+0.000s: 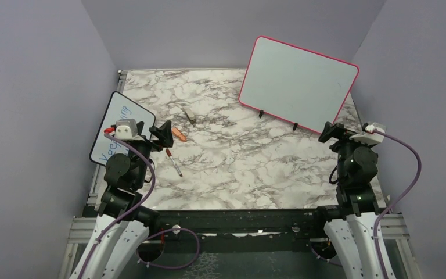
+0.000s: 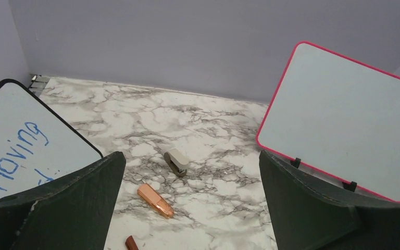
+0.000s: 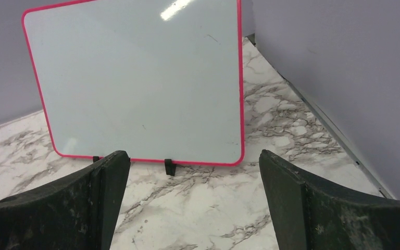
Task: Write a sentence on the whiteboard
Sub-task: Move the whiteboard stand to the center of the board.
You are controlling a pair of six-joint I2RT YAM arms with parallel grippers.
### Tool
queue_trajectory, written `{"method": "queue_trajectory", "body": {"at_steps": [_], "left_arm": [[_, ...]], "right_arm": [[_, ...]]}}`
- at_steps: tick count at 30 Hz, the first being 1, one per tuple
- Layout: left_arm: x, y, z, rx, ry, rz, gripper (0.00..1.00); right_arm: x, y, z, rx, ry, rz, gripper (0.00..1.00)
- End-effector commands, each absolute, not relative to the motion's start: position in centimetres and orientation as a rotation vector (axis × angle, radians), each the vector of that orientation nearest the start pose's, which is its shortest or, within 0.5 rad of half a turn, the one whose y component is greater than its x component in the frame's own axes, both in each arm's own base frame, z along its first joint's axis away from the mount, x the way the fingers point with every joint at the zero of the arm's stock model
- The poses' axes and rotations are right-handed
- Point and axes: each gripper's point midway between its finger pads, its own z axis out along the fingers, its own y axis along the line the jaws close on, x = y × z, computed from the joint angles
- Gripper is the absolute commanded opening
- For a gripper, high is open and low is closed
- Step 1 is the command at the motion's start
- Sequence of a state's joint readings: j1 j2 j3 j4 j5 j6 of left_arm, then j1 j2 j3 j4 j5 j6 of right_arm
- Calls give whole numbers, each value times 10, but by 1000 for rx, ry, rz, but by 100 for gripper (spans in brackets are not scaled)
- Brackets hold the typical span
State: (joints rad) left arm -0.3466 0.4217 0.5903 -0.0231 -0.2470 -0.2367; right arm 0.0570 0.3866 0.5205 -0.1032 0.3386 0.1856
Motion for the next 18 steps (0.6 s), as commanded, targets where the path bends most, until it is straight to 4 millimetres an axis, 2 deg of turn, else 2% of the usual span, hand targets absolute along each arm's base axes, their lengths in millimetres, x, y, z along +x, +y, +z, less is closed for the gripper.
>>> {"method": "queue_trajectory", "body": {"at_steps": [1, 11, 14, 18], "left_arm": [[250, -71, 312, -4, 1455, -331, 99], [258, -82, 267, 22, 1605, -350, 99], [257, -87, 263, 40, 1606, -369, 99], [258, -91, 257, 43, 1613, -388, 99]], "right_arm": [[267, -21, 268, 382, 1611, 29, 100], [312, 11, 223, 466, 1913, 194, 100], [326, 25, 209, 466, 1972, 241, 100], [347, 52, 194, 399, 2040, 178, 100]]}}
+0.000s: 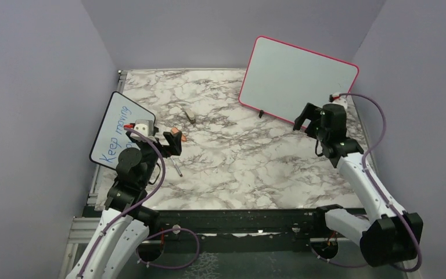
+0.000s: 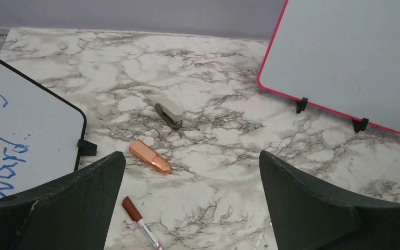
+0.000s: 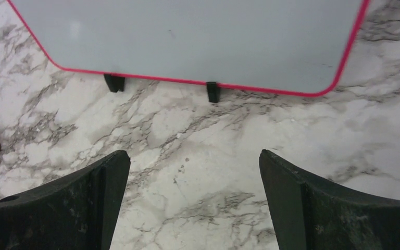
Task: Write a sentence on the whiteboard
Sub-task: Move the whiteboard stand to the center of the board.
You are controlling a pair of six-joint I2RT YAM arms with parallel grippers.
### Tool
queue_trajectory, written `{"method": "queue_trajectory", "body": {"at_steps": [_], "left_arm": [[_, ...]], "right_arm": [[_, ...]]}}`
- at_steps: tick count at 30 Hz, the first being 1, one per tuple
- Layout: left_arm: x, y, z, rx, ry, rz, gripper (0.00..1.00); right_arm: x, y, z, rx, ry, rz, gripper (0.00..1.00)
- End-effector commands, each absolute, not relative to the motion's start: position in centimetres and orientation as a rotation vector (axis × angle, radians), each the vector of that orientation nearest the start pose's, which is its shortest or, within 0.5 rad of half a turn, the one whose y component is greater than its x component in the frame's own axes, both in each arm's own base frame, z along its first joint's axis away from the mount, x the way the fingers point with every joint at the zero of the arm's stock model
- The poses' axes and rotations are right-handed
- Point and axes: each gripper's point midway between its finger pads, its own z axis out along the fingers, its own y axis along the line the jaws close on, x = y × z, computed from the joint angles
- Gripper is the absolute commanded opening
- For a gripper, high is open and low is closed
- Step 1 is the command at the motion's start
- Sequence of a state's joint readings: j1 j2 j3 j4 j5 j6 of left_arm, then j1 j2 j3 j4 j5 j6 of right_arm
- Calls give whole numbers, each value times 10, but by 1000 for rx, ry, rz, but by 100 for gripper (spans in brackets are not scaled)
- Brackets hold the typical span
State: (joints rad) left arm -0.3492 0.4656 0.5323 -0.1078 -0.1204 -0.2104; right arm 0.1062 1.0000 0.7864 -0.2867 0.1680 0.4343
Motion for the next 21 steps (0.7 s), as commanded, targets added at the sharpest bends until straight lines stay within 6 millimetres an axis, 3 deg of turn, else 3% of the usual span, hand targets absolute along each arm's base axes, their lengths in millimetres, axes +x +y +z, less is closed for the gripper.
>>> {"method": "queue_trajectory", "body": {"at_steps": [1, 6, 12, 18, 21], "left_arm": [[258, -93, 255, 49, 1618, -390, 99], [258, -93, 253, 49, 1628, -386, 99], [258, -93, 252, 47, 1629, -380, 99], [258, -92, 250, 51, 1631, -366, 99], [259, -93, 251, 53, 1630, -370, 99]], "right_arm": [[351, 57, 190, 390, 2053, 160, 100], [373, 84, 173, 382, 2058, 117, 100], [399, 129, 152, 356, 2077, 56, 99], [429, 153, 128, 436, 2063, -40, 90], [441, 163, 112, 479, 2086, -46, 78]]}}
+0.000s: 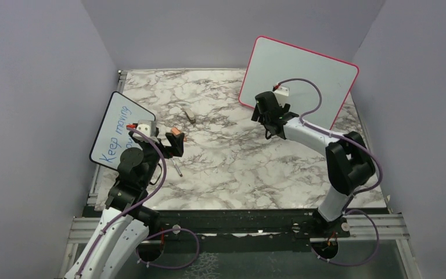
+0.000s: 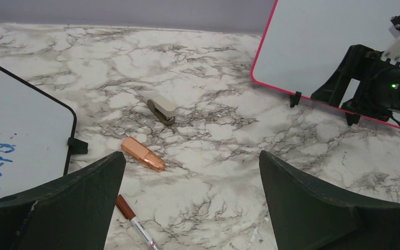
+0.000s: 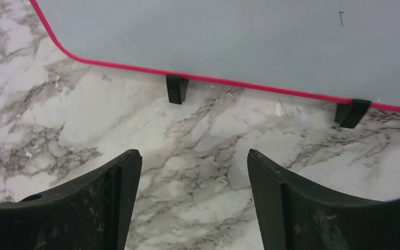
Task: Write a sentence on the whiteboard
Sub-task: Move the whiteboard stand to the center of the board.
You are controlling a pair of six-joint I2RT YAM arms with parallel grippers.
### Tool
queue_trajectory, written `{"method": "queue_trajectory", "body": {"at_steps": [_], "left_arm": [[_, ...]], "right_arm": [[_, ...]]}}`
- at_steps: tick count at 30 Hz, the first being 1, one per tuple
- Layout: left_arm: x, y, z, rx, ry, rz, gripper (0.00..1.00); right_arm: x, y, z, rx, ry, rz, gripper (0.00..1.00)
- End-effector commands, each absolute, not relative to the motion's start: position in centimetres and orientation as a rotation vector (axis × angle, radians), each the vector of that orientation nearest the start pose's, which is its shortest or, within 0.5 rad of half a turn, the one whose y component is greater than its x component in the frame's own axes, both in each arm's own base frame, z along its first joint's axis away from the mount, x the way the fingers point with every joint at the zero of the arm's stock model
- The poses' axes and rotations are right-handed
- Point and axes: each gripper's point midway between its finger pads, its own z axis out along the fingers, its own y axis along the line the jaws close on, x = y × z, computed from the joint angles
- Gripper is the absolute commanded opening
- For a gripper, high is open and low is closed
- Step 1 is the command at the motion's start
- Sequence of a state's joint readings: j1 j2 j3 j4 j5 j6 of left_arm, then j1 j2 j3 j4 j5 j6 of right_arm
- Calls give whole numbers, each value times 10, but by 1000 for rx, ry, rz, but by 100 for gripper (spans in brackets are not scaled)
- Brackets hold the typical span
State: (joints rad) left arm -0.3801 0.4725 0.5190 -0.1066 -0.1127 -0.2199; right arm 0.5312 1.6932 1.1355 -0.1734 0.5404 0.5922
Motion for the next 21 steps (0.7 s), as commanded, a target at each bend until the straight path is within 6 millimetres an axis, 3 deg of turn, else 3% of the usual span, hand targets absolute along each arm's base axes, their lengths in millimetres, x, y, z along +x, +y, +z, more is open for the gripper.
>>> {"method": "queue_trajectory", "body": {"at_steps": [1, 8, 21], "left_arm": [[259, -94, 250, 57, 1628, -373, 99], [256, -97, 251, 74, 1621, -382, 99], [254, -99, 254, 93, 1611, -384, 99]], "right_arm": [[444, 166, 106, 489, 2096, -47, 75], [463, 177, 74, 531, 2112, -97, 54], [491, 175, 52, 531, 2071, -267, 39]]}}
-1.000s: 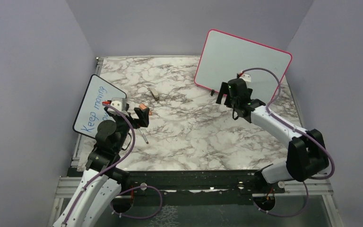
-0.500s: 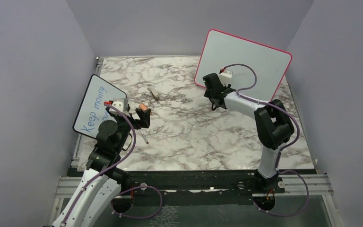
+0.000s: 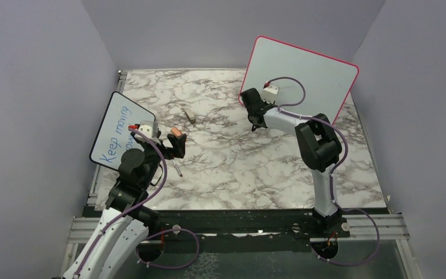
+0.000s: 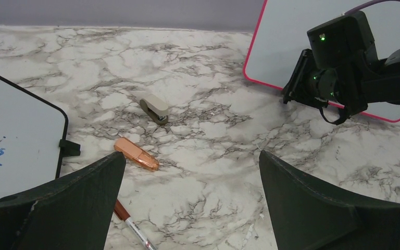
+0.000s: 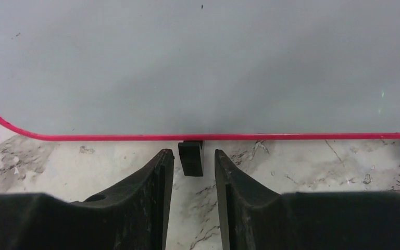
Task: Write a sentence on the whiteboard
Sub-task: Move the whiteboard stand to the center of the board.
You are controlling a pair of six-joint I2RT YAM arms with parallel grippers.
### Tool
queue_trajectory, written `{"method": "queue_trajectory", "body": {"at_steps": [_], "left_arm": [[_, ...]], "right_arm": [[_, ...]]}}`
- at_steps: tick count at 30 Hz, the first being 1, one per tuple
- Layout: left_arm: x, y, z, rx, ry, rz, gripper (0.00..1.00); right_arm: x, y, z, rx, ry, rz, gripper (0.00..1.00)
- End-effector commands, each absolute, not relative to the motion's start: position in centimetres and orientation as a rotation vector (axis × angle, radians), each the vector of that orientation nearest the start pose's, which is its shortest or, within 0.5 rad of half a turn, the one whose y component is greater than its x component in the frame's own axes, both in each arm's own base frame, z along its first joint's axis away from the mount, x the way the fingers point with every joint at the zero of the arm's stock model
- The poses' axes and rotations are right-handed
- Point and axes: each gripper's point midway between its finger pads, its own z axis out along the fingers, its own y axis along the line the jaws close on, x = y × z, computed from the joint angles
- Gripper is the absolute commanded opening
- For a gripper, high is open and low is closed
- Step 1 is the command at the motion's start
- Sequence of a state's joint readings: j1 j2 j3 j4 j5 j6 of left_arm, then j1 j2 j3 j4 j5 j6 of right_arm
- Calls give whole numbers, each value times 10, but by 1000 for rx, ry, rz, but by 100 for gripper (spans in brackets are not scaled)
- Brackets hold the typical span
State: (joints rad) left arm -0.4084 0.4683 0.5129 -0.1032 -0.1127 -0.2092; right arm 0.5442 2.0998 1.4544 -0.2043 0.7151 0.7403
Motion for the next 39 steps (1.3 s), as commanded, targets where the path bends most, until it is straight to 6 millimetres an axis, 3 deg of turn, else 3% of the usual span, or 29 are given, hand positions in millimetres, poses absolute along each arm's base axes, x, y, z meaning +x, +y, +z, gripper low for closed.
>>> {"method": "queue_trajectory", "body": {"at_steps": [1, 5, 9, 12, 16, 25, 35, 39], "left_arm": [[254, -99, 253, 93, 1613, -382, 98], [253, -100, 253, 98, 1611, -380, 98], [253, -99, 255, 99, 1606, -374, 98], [253, -99, 255, 100, 1604, -376, 98], [253, -99, 255, 102, 1605, -377, 98], [253, -98, 254, 109, 1608, -366, 98], [254, -94, 250, 99, 1622, -338, 98], [255, -84, 250, 56, 1622, -293, 98]], "right_arm": [[493, 174, 51, 528, 2069, -279, 37], [499, 176, 47, 507, 2070, -295, 31], [498, 177, 45, 477, 2087, -301, 10], [491, 179, 41, 444, 2117, -283, 1], [477, 189, 37, 357, 2168, -193, 1], [416, 215, 34, 125, 2234, -63, 1], [348, 277, 46, -142, 2206, 172, 1], [326, 290, 40, -185, 2229, 198, 1]]}}
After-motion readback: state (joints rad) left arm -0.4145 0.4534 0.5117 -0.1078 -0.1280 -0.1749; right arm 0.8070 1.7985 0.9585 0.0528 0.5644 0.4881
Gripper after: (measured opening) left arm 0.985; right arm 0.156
